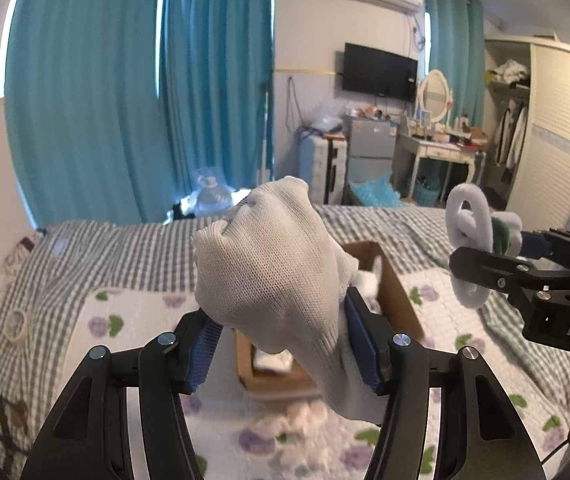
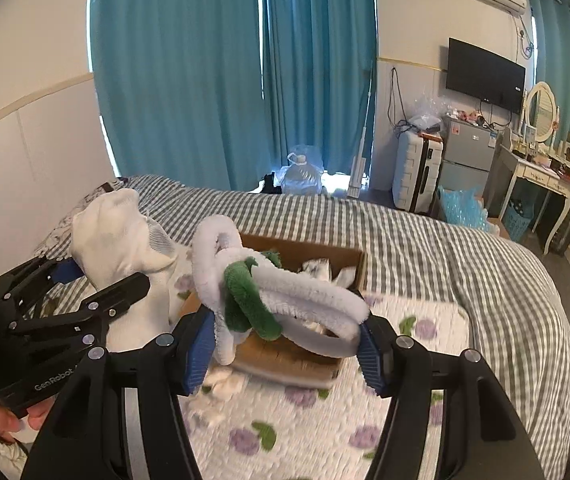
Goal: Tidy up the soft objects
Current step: 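Drop both held items into the box and open both tools, then grasp the cream lace cloth with the left tool while the right grasps the white mesh sock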
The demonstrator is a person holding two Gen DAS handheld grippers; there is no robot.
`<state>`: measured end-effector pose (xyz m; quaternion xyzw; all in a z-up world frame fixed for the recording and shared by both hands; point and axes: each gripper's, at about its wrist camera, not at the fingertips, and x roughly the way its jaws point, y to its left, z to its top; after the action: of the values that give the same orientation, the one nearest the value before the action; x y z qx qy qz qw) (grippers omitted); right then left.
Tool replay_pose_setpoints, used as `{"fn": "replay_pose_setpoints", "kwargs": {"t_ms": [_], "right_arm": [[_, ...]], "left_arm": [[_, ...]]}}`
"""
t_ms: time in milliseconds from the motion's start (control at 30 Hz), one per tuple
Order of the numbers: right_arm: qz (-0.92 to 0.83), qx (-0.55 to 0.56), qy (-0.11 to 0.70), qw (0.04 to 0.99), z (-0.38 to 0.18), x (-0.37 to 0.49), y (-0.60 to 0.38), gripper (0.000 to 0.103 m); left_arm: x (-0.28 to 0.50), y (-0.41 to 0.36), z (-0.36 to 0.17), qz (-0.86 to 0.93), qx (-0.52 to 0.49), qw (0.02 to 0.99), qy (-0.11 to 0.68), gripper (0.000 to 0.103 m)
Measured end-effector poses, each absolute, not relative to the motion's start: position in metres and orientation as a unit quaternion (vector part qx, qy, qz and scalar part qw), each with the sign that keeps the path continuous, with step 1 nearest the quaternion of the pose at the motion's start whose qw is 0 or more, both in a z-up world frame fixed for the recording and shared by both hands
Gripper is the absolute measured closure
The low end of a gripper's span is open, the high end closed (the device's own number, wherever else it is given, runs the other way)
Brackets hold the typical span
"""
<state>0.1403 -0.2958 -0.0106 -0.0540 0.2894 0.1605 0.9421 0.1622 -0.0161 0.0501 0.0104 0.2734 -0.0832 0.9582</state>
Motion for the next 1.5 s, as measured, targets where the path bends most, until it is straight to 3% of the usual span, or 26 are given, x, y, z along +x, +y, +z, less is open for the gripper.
{"fn": "replay_pose_setpoints", "kwargs": {"t_ms": [400, 600, 700, 767, 1067, 1300, 1400, 1500], "right_arm": [[0.165, -0.053, 0.336, 0.926, -0.071, 0.27, -0.275, 0.042], [0.164, -0.054, 0.345, 0.922, -0.095, 0.301, -0.271, 0.04], [0.161, -0.048, 0.34, 0.925, -0.098, 0.307, -0.271, 0.036], [0.16, -0.036, 0.341, 0.926, -0.097, 0.309, -0.273, 0.022], [0.135, -0.039, 0.323, 0.936, -0.06, 0.272, -0.283, 0.019], [0.123, -0.045, 0.272, 0.953, 0.019, 0.188, -0.291, 0.017], [0.108, -0.05, 0.252, 0.96, 0.046, 0.147, -0.294, 0.01], [0.107, -0.051, 0.237, 0.964, 0.063, 0.112, -0.293, 0.007]], "left_arm": [[0.267, -0.03, -0.021, -0.097, 0.046, 0.938, 0.329, 0.045], [0.279, -0.029, -0.033, -0.125, 0.057, 0.936, 0.323, 0.035], [0.283, -0.03, -0.036, -0.117, 0.064, 0.938, 0.32, 0.032], [0.282, -0.029, -0.035, -0.11, 0.064, 0.94, 0.315, 0.024], [0.253, -0.017, 0.01, -0.096, 0.038, 0.951, 0.293, 0.021], [0.176, -0.008, 0.094, -0.084, 0.049, 0.97, 0.223, 0.021], [0.136, -0.002, 0.122, -0.073, 0.053, 0.978, 0.19, 0.01], [0.104, 0.006, 0.138, -0.068, 0.053, 0.98, 0.179, 0.01]]}}
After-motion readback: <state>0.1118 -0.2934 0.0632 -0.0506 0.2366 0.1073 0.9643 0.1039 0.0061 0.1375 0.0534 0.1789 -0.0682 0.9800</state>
